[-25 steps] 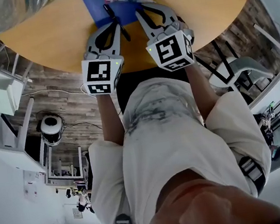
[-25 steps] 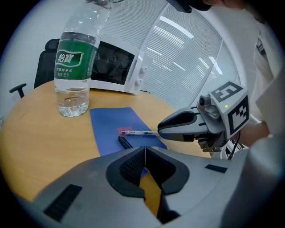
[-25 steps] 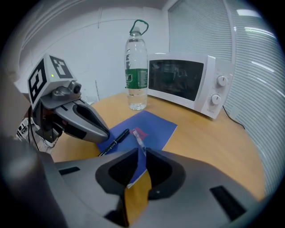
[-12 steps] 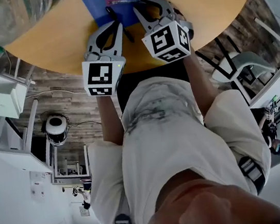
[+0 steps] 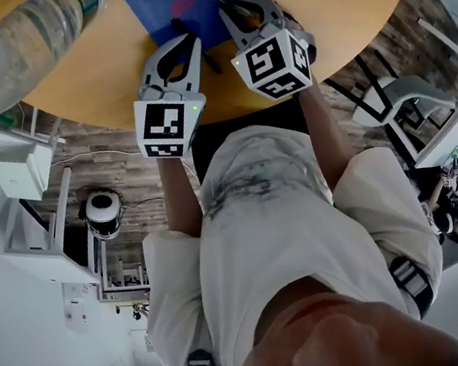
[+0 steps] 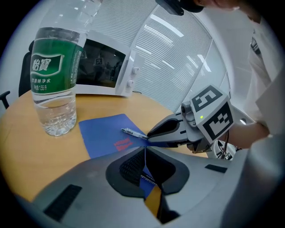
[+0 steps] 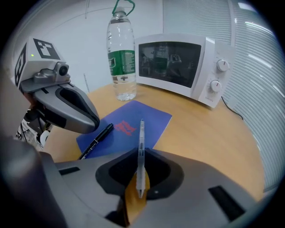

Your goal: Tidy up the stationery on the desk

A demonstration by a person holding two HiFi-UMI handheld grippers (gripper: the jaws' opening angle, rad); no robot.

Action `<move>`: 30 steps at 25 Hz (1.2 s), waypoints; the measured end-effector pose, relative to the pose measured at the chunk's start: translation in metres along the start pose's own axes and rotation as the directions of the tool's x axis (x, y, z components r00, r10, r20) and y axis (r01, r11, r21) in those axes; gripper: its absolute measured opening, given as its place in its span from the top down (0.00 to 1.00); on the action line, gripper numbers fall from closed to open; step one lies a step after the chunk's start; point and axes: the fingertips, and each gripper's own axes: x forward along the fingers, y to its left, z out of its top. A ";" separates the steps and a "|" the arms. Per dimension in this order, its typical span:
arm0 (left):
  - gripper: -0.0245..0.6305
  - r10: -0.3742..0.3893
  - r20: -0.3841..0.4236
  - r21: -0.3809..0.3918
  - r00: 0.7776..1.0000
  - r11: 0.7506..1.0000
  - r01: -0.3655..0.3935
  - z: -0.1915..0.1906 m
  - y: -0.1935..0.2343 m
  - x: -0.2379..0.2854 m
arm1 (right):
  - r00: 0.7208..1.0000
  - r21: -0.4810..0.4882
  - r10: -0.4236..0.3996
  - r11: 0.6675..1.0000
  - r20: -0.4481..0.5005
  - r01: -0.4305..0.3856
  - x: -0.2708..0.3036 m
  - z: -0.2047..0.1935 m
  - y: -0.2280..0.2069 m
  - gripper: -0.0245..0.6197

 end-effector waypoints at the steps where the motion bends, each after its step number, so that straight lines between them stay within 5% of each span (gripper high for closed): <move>1: 0.95 -0.006 -0.003 0.004 1.000 1.000 0.006 0.001 0.000 0.001 | 1.000 0.015 -0.001 1.000 0.002 0.001 0.000 0.000 -0.001 0.80; 12: 0.95 -0.066 -0.026 0.060 0.997 0.996 0.067 0.013 -0.006 0.010 | 0.997 0.228 -0.076 0.971 0.030 0.067 -0.008 -0.001 -0.013 0.81; 22: 0.95 -0.104 -0.053 0.093 0.993 0.990 0.109 0.015 -0.004 0.014 | 0.981 0.382 -0.195 0.906 -0.007 0.183 -0.007 -0.009 -0.036 0.81; 30: 0.95 -0.109 -0.052 0.096 0.993 0.989 0.114 0.017 -0.002 0.014 | 0.980 0.411 -0.200 0.892 -0.017 0.189 -0.005 -0.005 -0.034 0.80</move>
